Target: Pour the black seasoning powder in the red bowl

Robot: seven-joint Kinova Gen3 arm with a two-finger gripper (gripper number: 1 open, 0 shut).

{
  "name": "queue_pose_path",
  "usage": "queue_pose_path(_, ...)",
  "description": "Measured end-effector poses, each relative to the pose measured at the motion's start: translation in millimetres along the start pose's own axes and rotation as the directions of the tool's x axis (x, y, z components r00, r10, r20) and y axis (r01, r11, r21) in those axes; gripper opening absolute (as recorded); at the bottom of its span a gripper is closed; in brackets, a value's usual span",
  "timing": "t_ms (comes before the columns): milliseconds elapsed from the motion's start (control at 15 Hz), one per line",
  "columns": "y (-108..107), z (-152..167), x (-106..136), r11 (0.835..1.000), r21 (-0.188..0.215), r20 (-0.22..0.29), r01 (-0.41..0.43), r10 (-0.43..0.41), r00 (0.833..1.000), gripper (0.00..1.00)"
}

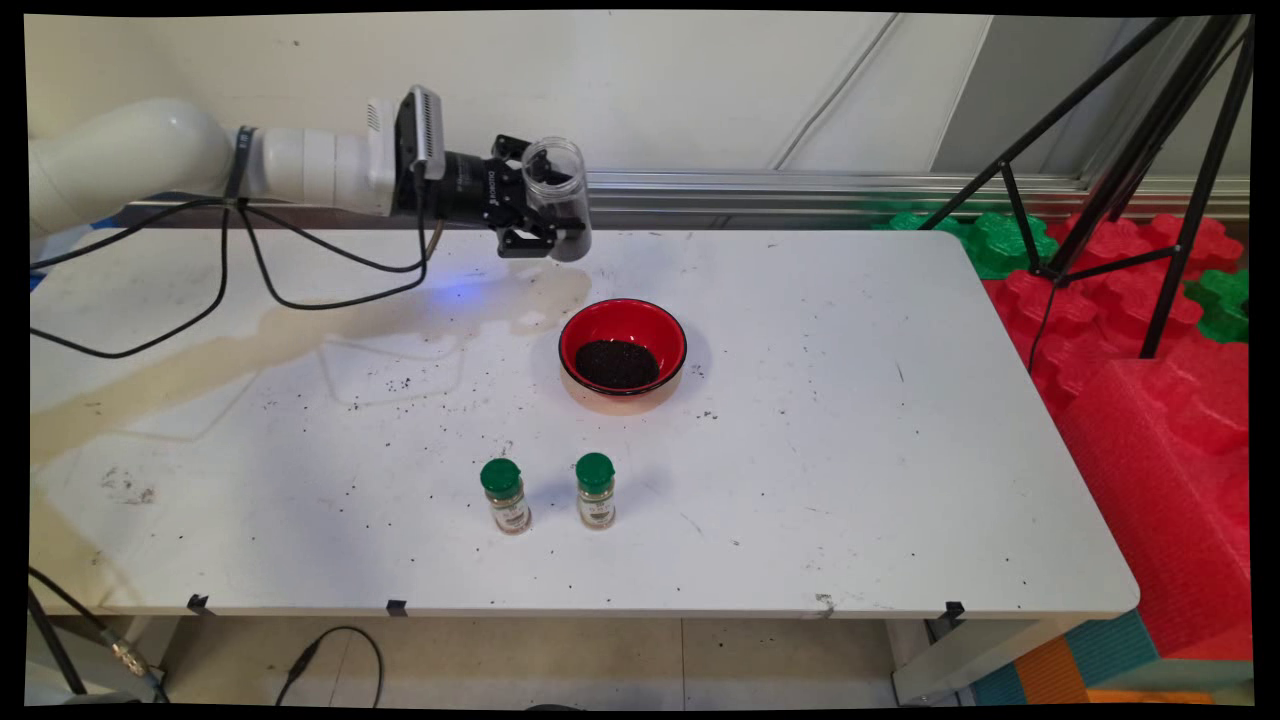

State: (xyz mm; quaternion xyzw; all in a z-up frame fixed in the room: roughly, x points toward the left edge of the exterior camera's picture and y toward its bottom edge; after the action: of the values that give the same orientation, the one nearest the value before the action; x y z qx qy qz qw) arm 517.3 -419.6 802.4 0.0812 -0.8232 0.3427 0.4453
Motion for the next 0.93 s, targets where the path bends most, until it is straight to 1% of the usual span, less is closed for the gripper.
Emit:
queue_pose_path(133, -2.2, 8.4, 0.5, 0.998, 0.010, 0.016, -0.058, 0.058, 0.998, 0.00)
queue_pose_path(267, -3.6, 13.9, 0.8, 0.995, 0.016, 0.026, -0.099, 0.098, 0.995, 0.00)
queue_pose_path(467, -5.4, 21.8, 1.3, 0.985, 0.022, 0.041, -0.170, 0.169, 0.985, 0.00)
queue_pose_path(667, -6.2, 29.9, 0.8, 0.963, 0.024, 0.060, -0.268, 0.266, 0.962, 0.00)
queue_pose_path(867, -6.4, 35.6, 0.1, 0.930, 0.022, 0.077, -0.366, 0.363, 0.929, 0.00)
queue_pose_path(933, -6.4, 36.5, 0.1, 0.922, 0.022, 0.079, -0.386, 0.383, 0.920, 0.00)
